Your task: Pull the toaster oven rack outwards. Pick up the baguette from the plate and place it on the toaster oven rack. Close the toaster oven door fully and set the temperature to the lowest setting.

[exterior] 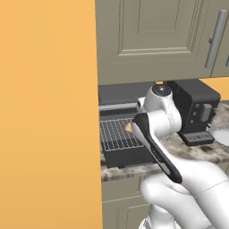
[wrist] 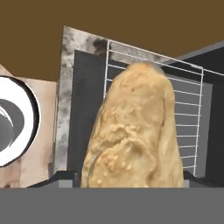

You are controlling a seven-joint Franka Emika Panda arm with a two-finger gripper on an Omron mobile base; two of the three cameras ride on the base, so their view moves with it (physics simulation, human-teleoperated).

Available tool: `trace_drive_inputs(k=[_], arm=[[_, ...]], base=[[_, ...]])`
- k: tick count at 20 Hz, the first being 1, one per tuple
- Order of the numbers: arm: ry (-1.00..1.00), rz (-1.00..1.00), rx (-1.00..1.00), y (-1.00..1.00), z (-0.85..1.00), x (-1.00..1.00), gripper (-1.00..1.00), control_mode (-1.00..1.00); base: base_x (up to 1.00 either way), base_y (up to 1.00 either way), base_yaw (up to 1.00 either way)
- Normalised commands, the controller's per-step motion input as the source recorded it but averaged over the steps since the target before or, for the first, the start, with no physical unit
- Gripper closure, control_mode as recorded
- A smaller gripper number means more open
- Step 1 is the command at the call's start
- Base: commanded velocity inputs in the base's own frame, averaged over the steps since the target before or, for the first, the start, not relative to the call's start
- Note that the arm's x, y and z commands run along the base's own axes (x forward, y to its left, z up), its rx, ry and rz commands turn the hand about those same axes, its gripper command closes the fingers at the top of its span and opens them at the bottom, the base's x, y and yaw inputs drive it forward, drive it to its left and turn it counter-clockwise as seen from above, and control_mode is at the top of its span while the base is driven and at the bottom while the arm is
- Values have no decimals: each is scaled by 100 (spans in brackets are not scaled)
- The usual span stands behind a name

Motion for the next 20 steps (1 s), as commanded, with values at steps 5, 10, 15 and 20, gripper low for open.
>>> trace_drive_inputs(k=[5,10,15,20], arm=[[0,0,0,0,-29,35,100,-100],[0,0,0,0,-26,28,100,-100],[3,0,0,0,-20,30,100,-100],[10,0,0,0,-18,32,100,-100]], base=[[0,0,0],[0,0,0],[0,0,0],[0,0,0]])
